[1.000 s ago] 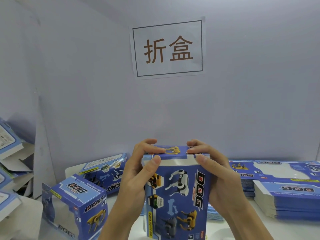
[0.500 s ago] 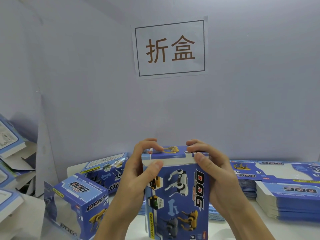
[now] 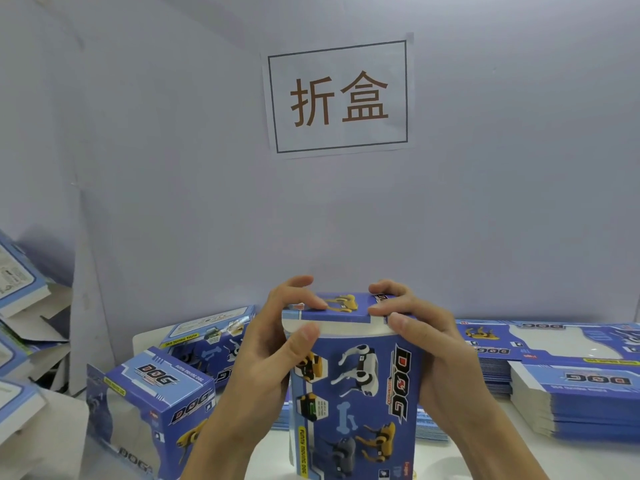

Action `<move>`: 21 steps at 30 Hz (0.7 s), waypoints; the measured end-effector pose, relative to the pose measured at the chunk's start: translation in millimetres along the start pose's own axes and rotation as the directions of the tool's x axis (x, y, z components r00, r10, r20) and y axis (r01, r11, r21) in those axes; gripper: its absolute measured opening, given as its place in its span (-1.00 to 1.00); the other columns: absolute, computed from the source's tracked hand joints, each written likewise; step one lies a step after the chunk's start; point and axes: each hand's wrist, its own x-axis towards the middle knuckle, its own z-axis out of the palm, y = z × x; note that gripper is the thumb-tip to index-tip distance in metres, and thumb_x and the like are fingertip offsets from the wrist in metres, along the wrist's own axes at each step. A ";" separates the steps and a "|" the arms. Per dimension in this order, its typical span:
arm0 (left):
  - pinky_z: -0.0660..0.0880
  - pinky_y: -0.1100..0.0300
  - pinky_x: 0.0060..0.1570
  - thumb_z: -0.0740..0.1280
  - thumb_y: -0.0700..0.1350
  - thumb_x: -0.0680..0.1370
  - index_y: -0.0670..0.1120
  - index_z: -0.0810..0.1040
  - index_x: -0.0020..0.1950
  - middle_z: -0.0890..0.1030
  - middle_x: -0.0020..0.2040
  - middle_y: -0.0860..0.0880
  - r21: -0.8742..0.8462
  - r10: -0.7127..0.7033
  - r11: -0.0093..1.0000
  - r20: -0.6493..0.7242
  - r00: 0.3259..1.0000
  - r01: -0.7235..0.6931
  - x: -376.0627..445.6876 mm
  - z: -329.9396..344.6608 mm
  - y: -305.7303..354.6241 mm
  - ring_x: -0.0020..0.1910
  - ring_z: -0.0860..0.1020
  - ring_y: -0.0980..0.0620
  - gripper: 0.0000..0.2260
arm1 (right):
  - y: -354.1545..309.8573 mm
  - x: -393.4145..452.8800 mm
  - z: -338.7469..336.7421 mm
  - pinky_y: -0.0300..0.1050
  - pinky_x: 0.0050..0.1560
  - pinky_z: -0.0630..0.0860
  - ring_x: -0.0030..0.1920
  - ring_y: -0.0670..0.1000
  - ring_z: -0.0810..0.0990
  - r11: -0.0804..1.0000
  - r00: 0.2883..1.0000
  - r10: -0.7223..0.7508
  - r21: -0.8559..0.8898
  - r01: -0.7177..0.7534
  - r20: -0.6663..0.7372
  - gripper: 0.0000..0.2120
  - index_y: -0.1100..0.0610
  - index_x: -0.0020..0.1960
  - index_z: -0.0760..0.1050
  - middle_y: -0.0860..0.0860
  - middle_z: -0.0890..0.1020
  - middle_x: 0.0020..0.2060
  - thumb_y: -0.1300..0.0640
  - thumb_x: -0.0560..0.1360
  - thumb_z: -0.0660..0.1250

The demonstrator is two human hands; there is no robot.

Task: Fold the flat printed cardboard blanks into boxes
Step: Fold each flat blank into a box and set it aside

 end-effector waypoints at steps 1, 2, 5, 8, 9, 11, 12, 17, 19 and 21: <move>0.61 0.07 0.02 0.49 0.31 0.35 0.07 0.66 -0.02 0.47 0.38 0.08 -0.005 0.002 1.000 -0.006 1.000 -0.002 0.3 1.3 0.5 0.33 0.52 -0.08 -0.62 | 0.0 0.2 -0.1 -0.07 -0.19 0.64 -0.02 0.06 0.67 1.000 1.000 0.000 0.000 0.000 -0.012 -0.84 0.18 -0.25 0.69 -0.01 0.63 0.08 0.20 0.33 0.33; 0.60 0.08 0.05 0.47 0.33 0.36 0.05 0.67 -0.04 0.48 0.37 0.08 -0.014 0.004 1.000 -0.019 1.000 -0.005 0.6 2.9 0.4 0.35 0.51 -0.05 -0.61 | -0.1 0.2 -0.4 -0.09 -0.20 0.63 -0.03 0.06 0.66 1.000 1.000 -0.004 -0.003 0.004 -0.026 -0.84 0.18 -0.27 0.68 -0.01 0.63 0.07 0.21 0.32 0.32; 0.59 0.21 0.01 0.39 0.25 0.45 0.04 0.69 -0.07 0.53 0.31 0.09 0.025 0.027 0.999 -0.084 0.996 -0.025 2.6 8.6 -1.2 0.34 0.50 0.01 -0.70 | 0.2 0.3 -2.1 -0.11 -0.21 0.61 -0.05 0.05 0.66 0.999 0.998 -0.030 -0.017 0.029 -0.058 -0.84 0.18 -0.28 0.67 0.02 0.63 0.07 0.20 0.31 0.30; 0.61 0.20 -0.06 0.35 0.26 0.50 0.07 0.66 -0.01 0.54 0.23 0.11 0.133 0.082 0.989 -0.103 0.991 -0.068 5.1 13.6 -2.3 0.27 0.54 -0.03 -0.71 | 0.6 0.5 -4.1 -0.10 -0.20 0.63 -0.05 0.06 0.68 0.997 0.996 -0.062 -0.052 0.059 -0.060 -0.85 0.14 -0.24 0.66 0.03 0.61 0.11 0.17 0.35 0.31; 0.61 0.20 -0.07 0.36 0.29 0.47 0.07 0.65 0.00 0.55 0.20 0.11 0.142 0.095 0.987 -0.103 0.990 -0.080 5.6 14.5 -1.9 0.24 0.56 -0.03 -0.67 | 0.8 0.8 -4.3 -0.09 -0.19 0.63 -0.03 0.07 0.67 0.994 0.996 -0.075 -0.079 0.070 -0.054 -0.85 0.11 -0.23 0.66 0.03 0.61 0.13 0.16 0.37 0.31; 0.62 0.19 -0.08 0.39 0.35 0.43 0.05 0.65 0.00 0.55 0.16 0.09 0.132 0.107 0.987 -0.098 0.989 -0.094 6.2 14.7 -1.2 0.21 0.57 -0.02 -0.60 | 1.5 1.3 -4.4 -0.07 -0.17 0.62 -0.01 0.08 0.66 0.987 0.995 -0.095 -0.131 0.089 -0.040 -0.86 0.08 -0.22 0.66 0.02 0.59 0.14 0.14 0.39 0.31; 0.62 0.17 -0.08 0.40 0.36 0.41 0.04 0.66 -0.01 0.54 0.16 0.08 0.121 0.100 0.989 -0.093 0.991 -0.088 6.1 14.0 -1.1 0.22 0.57 -0.03 -0.58 | 2.0 1.6 -4.5 -0.07 -0.18 0.61 -0.02 0.08 0.66 0.985 0.994 -0.101 -0.141 0.095 -0.035 -0.86 0.08 -0.21 0.65 0.02 0.59 0.13 0.15 0.40 0.31; 0.59 -0.01 0.07 0.40 0.21 0.45 0.05 0.72 -0.07 0.52 0.26 0.13 0.116 0.060 0.992 -0.032 0.998 -0.056 3.4 11.3 -3.0 0.37 0.47 -0.02 -0.73 | 3.6 2.8 -5.9 -0.13 -0.29 0.60 -0.10 0.04 0.68 0.989 0.991 -0.107 -0.113 0.098 -0.076 -0.85 0.16 -0.28 0.64 0.03 0.62 0.07 0.20 0.33 0.29; 0.59 0.05 0.06 0.41 0.19 0.45 0.08 0.72 -0.07 0.48 0.32 0.15 0.129 0.058 0.990 -0.001 0.998 -0.057 1.6 9.8 -0.8 0.37 0.47 -0.03 -0.77 | 4.0 3.0 -5.8 -0.13 -0.30 0.60 -0.10 0.03 0.69 0.993 0.992 -0.094 -0.085 0.087 -0.079 -0.89 0.17 -0.31 0.64 0.03 0.62 0.06 0.18 0.26 0.34; 0.63 0.09 -0.04 0.50 0.21 0.40 0.10 0.69 -0.03 0.44 0.37 0.18 0.108 0.021 0.994 0.050 0.999 -0.027 0.2 8.3 3.2 0.34 0.50 -0.01 -0.74 | 4.3 2.9 -5.9 -0.12 -0.28 0.61 -0.09 0.04 0.69 0.994 0.994 -0.083 -0.076 0.078 -0.070 -0.88 0.16 -0.30 0.64 0.02 0.62 0.07 0.13 0.22 0.39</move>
